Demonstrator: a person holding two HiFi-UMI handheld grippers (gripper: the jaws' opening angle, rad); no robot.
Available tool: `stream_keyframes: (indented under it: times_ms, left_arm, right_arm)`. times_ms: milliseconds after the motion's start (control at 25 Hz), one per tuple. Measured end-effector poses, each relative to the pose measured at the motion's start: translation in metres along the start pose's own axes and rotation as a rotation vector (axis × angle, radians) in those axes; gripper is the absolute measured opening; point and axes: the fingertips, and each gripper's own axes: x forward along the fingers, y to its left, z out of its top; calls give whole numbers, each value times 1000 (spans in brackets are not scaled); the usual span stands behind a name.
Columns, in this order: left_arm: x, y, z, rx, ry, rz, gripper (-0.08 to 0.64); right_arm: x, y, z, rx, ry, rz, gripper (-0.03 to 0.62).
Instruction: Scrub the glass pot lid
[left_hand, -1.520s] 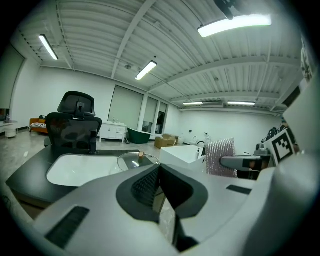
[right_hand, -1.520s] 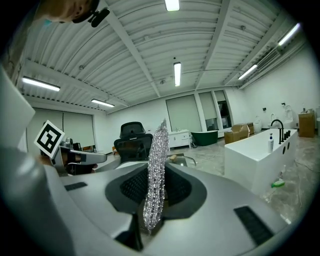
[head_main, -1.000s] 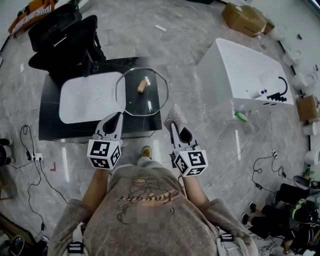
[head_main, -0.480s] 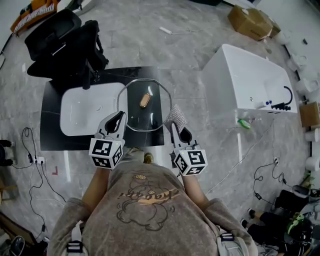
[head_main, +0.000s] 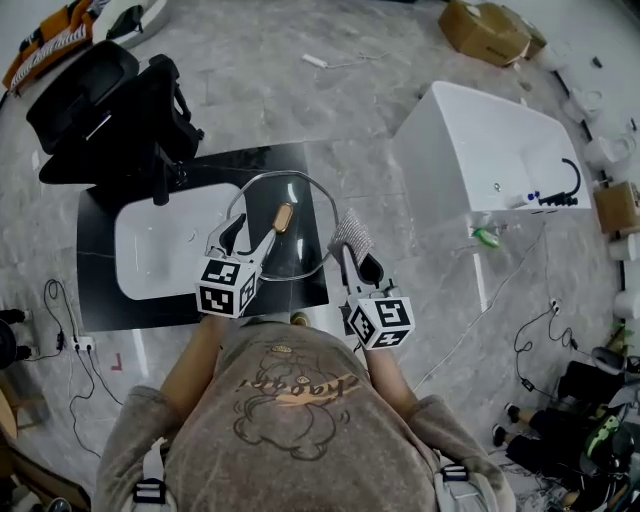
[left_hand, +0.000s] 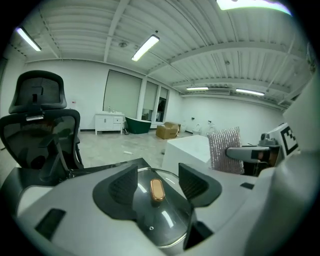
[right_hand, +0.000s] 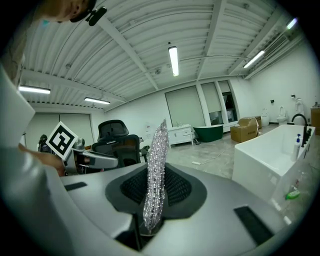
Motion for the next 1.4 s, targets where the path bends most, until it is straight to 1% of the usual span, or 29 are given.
stream_keyframes:
  times_ms: [320, 600, 640, 720, 960, 1040, 1160, 1400]
  left_arm:
    - [73, -1, -49, 23, 178, -35, 253]
    - [114, 2, -96, 11, 312, -14, 253]
    - [117, 2, -100, 8, 323, -16, 250]
    - [119, 0, -104, -2, 337, -24, 198]
    - [119, -3, -103, -18, 346, -17, 192]
    - [119, -3, -103, -25, 344, -13, 190]
    - [120, -3, -104, -42, 344, -8, 189]
    - [122, -3, -105, -56, 325, 12, 187]
  right_arm:
    - [-6, -16, -14, 38, 30, -64, 81]
    - [-11, -27, -22, 57, 57, -101, 81]
    - [-11, -28, -24, 58, 61, -102, 81]
    - [-11, -30, -26, 60, 70, -104, 81]
    - [-1, -43, -34, 53, 107, -97, 81]
    - [9, -47, -37, 50, 127, -67, 81]
    - [39, -48, -39, 36, 162, 24, 81]
    - [133, -31, -34, -82, 280, 297, 81]
